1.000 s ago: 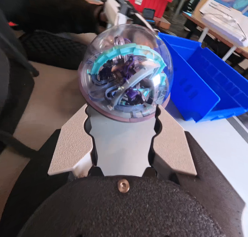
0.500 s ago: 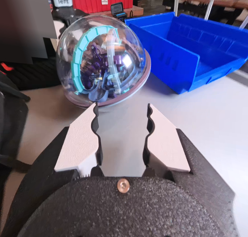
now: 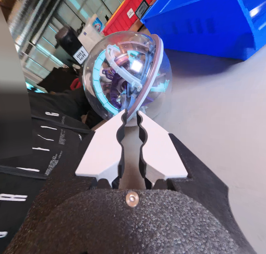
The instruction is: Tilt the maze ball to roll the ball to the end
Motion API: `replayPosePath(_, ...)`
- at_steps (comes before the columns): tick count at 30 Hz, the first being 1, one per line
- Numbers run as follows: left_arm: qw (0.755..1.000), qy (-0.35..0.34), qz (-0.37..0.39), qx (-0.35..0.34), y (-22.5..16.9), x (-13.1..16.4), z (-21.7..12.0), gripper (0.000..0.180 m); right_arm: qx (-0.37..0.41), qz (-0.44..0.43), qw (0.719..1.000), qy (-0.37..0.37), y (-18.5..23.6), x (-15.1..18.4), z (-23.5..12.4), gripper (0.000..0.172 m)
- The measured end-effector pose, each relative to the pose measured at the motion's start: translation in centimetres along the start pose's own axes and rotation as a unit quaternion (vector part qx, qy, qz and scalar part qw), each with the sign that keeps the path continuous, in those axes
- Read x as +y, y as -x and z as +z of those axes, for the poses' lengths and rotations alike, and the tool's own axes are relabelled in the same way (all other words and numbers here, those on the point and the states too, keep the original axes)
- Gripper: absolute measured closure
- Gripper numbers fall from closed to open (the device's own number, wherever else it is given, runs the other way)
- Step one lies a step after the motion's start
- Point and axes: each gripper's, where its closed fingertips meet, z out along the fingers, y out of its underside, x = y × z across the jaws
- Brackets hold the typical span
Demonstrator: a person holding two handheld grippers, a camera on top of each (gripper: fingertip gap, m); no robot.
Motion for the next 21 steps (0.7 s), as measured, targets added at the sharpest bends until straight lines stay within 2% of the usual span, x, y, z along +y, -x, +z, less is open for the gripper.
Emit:
replayPosePath(3,1.0,0.007,-0.004,0.012,0.3,0.1,-0.2,0.066,-0.024,0.043,0.999,0.0,-0.1,-0.2,0.0,0.163)
replayPosePath(8,0.997,-0.002,0.078,0.011,1.7,-1.5,-0.6,0.065,-0.05,0.106,0.993,0.008,-0.6,-0.4,-0.1,0.165)
replayPosePath(11,0.993,0.005,0.106,0.045,1.8,-1.7,0.2,0.056,-0.064,0.124,0.99,0.012,-0.8,-0.5,-0.2,0.165)
replayPosePath(16,0.988,0.01,0.095,0.122,0.3,-1.0,1.7,0.054,-0.067,0.125,0.99,0.015,-1.1,-0.8,-0.2,0.165)
replayPosePath(21,0.991,0.003,0.091,0.103,-0.1,-0.9,1.9,0.051,-0.064,0.118,0.991,0.006,-1.2,-0.9,-0.2,0.165)
